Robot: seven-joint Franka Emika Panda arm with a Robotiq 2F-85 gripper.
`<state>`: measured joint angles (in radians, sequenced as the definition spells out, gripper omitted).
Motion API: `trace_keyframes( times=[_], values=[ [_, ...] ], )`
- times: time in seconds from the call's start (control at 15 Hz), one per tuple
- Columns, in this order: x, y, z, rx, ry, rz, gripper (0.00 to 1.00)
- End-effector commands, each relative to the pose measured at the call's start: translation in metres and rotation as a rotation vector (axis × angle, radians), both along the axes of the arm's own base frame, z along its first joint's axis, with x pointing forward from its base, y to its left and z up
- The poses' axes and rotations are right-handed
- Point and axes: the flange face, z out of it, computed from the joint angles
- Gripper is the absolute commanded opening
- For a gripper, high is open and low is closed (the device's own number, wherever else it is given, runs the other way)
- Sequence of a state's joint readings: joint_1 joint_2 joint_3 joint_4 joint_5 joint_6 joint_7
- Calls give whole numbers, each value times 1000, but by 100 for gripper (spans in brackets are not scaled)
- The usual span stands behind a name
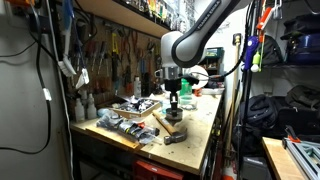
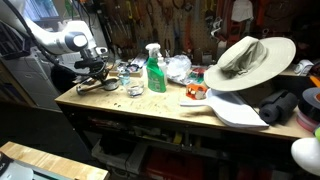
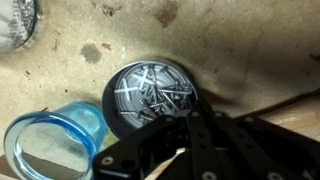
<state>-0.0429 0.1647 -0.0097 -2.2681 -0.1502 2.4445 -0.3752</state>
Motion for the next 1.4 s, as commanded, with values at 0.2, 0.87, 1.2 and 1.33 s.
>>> trace_keyframes(
  times=[0.2, 0.87, 1.2, 1.33],
  values=[
    [-15, -7, 48, 102, 58, 74, 1],
    [1, -53, 114, 357, 54, 162, 1],
    [19, -83, 123, 475, 42, 153, 1],
    [28, -91, 122, 519, 35, 140, 1]
  ],
)
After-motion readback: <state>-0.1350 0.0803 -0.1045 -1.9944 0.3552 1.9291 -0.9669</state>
